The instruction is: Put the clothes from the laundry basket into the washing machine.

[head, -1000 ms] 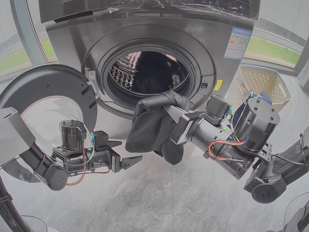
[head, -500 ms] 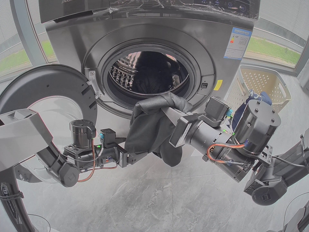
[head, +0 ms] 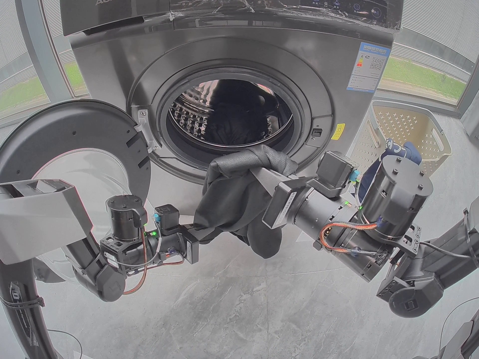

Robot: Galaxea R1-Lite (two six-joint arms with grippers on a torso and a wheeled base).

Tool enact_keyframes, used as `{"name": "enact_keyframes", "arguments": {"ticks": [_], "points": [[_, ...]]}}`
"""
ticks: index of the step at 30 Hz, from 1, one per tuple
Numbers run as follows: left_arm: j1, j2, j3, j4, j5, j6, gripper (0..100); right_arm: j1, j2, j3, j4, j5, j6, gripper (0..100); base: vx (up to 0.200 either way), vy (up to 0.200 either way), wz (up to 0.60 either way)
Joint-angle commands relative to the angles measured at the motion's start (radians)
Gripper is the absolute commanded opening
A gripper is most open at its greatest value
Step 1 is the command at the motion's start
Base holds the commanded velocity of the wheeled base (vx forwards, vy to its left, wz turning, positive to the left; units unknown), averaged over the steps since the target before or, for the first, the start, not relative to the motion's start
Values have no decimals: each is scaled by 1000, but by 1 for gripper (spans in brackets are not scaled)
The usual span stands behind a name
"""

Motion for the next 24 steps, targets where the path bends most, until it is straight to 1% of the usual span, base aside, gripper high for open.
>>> {"name": "enact_keyframes", "arguments": {"ticks": [1, 4, 5, 6, 7, 11, 15, 19, 20, 23, 24], "points": [[-16, -30, 122, -103, -3, 0, 0, -9, 23, 1, -2, 3, 0, 0, 0, 0, 0], [-41, -61, 252, -241, -4, -3, 0, -12, 51, 3, -16, 4, 0, 0, 0, 0, 0], [-47, -68, 284, -268, -4, -6, 0, -14, 62, 3, -26, 6, 0, 0, 0, 0, 0], [-55, -80, 310, -277, -4, -6, 0, -15, 78, 3, -39, 6, -1, 0, 0, 0, 0], [-61, -97, 332, -276, -6, 0, 0, -17, 89, 1, -46, 6, -1, 0, 0, 0, 0], [-101, -206, 418, -271, -9, -5, 0, -25, 158, 12, -85, 16, -1, 0, 0, 0, 0], [-117, -242, 419, -270, -3, -8, 0, -25, 187, 18, -111, 33, -1, 0, 0, 0, 0], [-117, -251, 421, -270, -3, -11, 0, -26, 197, 21, -117, 35, -1, 0, 0, 0, 0], [-116, -251, 415, -270, -3, -17, 0, -26, 197, 21, -117, 35, -1, 100, 0, 0, 0], [-114, -257, 390, -270, -3, -46, 0, -31, 220, 29, -117, 33, -6, 100, 0, 0, 0], [-114, -257, 382, -270, -3, -55, 0, -34, 224, 36, -117, 33, -17, 100, 0, 0, 0]]}}
